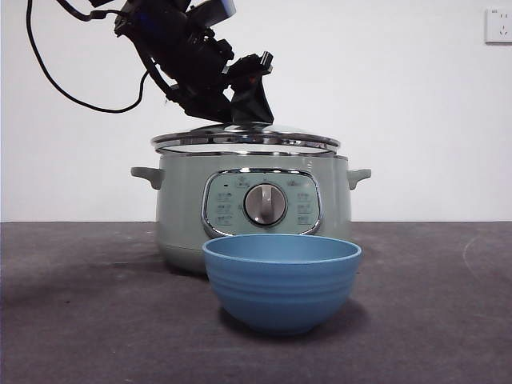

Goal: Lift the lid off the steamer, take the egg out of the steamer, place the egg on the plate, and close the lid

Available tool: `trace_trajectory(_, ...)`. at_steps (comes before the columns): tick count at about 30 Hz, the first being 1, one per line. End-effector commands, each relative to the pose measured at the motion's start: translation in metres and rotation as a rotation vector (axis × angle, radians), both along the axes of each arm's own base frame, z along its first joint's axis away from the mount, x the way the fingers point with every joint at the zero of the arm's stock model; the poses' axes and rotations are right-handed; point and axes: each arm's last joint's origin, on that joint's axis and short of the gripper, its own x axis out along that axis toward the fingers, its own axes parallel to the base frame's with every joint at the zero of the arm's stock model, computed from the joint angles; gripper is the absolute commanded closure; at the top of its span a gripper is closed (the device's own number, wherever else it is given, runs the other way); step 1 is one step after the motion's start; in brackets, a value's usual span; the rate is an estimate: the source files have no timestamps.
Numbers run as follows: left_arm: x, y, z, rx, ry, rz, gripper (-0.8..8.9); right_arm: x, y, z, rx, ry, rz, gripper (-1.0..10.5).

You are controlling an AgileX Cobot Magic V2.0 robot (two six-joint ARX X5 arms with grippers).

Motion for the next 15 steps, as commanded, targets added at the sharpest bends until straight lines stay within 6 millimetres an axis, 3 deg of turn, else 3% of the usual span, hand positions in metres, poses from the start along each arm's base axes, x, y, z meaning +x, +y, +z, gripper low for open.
trace_trajectory(1,0.000,-0.004,0.009,-0.043,-0.055,-0.014,8.21,0.001,0.001,0.001,-0.002,-0.004,0.003,5.0)
trace_trajectory(15,0.002,-0.011,-0.003,-0.028,-0.030,-0.024,8.21,0.005,0.006,0.000,-0.016,0.010,0.003,5.0)
